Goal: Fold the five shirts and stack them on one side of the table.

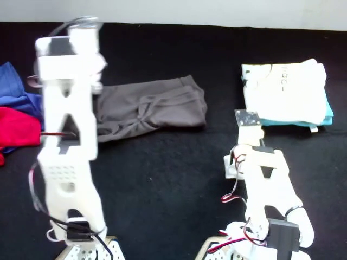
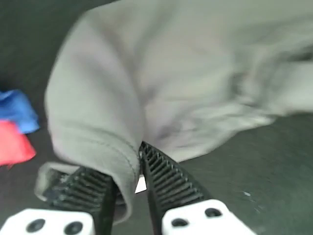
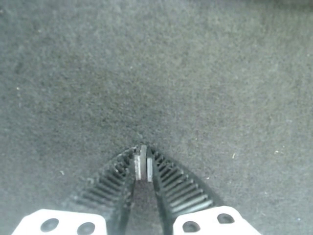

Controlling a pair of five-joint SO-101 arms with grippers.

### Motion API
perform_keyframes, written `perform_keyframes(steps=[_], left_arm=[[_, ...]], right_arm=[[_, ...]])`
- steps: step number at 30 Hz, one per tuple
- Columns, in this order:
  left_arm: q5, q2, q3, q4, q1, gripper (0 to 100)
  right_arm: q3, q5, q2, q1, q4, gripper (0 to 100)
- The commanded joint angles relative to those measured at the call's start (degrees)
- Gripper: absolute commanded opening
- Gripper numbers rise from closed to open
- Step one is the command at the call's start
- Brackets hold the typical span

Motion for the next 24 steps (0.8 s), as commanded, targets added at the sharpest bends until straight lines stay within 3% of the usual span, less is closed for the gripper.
perform_keyframes(steps=[1,10,16,24], left_arm=[[-0.44,-3.74,0.40,-1.58,10.59,1],[-0.53,3.91,0.31,-18.73,22.02,1],[-0.62,13.14,0.04,-29.89,24.84,1],[-0.53,13.93,0.04,-39.65,28.26,1]], right_arm=[[0.57,-1.32,0.40,0.66,-1.63,0.6],[0.57,-1.41,0.40,0.66,-1.63,0.6],[0.57,-1.41,0.48,0.66,-1.71,0.6],[0.66,-1.41,0.48,0.66,-2.24,0.6]])
